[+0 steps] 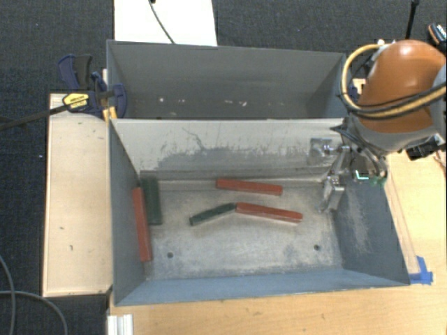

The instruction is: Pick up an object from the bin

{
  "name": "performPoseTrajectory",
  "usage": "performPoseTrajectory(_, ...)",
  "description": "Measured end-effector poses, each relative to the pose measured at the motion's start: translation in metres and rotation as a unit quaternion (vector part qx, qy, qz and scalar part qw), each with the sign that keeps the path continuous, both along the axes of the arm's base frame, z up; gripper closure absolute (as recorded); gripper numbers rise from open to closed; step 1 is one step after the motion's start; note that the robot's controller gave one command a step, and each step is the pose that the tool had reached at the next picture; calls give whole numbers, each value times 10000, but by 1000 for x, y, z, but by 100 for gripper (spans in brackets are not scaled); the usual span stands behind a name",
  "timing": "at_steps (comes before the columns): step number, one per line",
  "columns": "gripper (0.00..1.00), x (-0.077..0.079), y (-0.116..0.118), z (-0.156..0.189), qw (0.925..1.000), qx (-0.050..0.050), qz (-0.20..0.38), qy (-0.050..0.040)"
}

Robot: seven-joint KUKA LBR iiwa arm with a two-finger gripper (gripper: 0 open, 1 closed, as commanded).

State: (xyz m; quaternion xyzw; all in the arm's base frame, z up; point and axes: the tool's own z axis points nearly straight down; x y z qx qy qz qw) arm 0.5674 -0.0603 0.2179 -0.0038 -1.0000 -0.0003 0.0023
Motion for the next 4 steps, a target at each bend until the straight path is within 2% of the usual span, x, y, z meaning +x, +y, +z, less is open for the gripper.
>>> performPoseTrajectory(1,0,3,89,-151,9994,10,349,-31)
performPoseTrajectory(2,0,-30,99,-116,9993,4,384,-24)
performPoseTrajectory(3,0,-8,144,-117,9956,8,935,-48)
performPoseTrajectory(4,0,5,96,-149,9948,-6,1023,-27)
